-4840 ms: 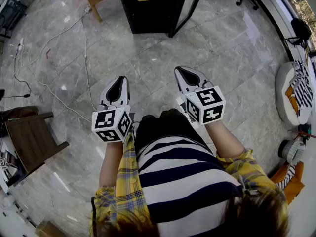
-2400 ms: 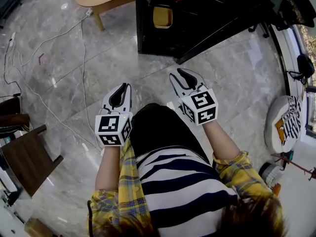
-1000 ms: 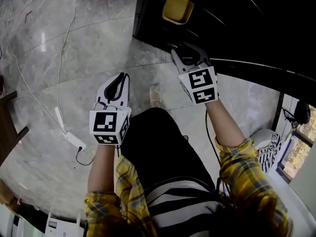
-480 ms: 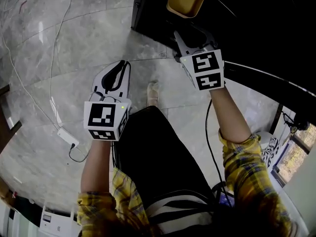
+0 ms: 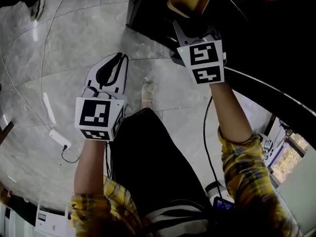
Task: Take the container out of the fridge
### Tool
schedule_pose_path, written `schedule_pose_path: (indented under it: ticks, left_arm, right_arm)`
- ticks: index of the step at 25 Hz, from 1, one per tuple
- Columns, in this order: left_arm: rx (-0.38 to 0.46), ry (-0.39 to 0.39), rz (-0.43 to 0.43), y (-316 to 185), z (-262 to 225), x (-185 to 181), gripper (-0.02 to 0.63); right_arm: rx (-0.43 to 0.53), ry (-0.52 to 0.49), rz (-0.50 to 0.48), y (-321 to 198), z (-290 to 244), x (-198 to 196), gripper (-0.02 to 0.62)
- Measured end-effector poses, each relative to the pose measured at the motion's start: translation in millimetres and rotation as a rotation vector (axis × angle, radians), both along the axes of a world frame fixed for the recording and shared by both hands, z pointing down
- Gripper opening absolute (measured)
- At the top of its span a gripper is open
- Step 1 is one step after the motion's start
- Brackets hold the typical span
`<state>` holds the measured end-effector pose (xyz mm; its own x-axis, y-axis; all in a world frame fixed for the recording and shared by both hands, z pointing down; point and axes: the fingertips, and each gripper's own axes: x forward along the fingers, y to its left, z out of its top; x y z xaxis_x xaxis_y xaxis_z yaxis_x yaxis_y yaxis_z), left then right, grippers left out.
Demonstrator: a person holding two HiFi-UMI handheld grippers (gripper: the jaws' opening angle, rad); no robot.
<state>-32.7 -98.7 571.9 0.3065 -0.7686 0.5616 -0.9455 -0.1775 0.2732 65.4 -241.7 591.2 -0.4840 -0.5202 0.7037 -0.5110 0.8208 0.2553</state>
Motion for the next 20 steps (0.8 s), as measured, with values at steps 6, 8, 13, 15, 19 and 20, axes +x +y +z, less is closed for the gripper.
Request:
schedule_pose_path:
  ticks: [6,8,13,15,19,20]
  left_arm:
    - [0.006,0.016,-0.015,-10.0,14.9,-0.4,0.040]
    - [0.006,0.019,-0.020,-11.3,18.7,0.9,0.040]
    - [0.006,0.026,-0.024,-12.7,20.2,0.3,0.040]
    - [0.011,0.027,-0.034,-14.4,18.0,-3.3,0.040]
    - [0.013,0.023,-0.044,-15.3,16.2,-8.8,0.040]
    - [0.014,0.021,-0.045,-14.7,16.3,-9.5,0.040]
  right_arm:
    - [0.038,0.068,-0.047,-13.5,15.3,-1.1,0.138]
    - [0.048,0.102,-0.079,-15.1,20.7,-1.1,0.138]
    - [0.058,0.195,-0.140,-16.4,33.7,-2.6,0.137]
    - [0.068,0.217,-0.153,-18.7,33.6,-4.3,0.095]
    - [0.054,0.215,-0.177,-17.4,33.7,-8.1,0.051]
    - [0.046,0.216,-0.182,-15.7,34.9,-8.0,0.046]
